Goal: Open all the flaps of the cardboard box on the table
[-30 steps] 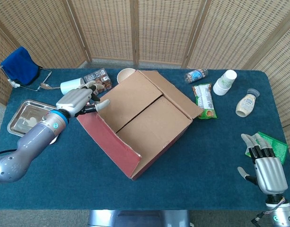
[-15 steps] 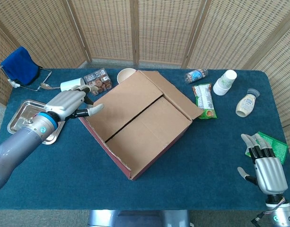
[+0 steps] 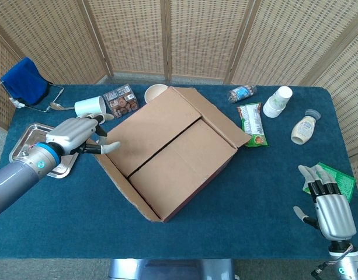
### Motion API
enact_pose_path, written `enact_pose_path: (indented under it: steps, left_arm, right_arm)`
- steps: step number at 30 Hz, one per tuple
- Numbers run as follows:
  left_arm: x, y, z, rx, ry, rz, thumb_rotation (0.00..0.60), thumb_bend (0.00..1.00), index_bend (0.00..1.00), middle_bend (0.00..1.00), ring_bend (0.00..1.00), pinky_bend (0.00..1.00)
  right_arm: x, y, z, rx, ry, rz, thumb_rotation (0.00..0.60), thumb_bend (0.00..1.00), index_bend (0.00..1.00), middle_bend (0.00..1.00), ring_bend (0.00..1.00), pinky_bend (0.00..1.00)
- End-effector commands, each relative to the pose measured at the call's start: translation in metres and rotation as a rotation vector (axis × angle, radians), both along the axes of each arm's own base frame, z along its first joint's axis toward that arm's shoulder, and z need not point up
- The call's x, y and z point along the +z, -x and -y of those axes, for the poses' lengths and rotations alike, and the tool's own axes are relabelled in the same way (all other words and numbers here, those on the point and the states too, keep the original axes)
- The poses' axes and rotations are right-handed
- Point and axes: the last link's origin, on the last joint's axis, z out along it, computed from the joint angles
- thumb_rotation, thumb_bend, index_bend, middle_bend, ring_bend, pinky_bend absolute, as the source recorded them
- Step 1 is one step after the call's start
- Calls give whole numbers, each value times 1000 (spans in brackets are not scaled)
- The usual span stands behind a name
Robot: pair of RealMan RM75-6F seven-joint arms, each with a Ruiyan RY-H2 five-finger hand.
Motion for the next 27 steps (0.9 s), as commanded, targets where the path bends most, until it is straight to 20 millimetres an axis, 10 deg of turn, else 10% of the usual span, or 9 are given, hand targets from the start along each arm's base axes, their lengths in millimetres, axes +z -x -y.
enact_pose_path:
  steps: [1, 27]
  left_arm:
    - [6, 9, 5, 36, 40, -22, 178, 0, 709, 82, 0, 0]
    - [-14, 77, 42, 49, 175, -214, 589, 0, 646, 67, 0, 0]
  right_arm:
    - [0, 0, 0, 1, -1, 0, 600, 176, 55, 135, 0, 155]
    - [-1, -2, -2, 1, -10, 0, 600, 180, 55, 135, 0, 155]
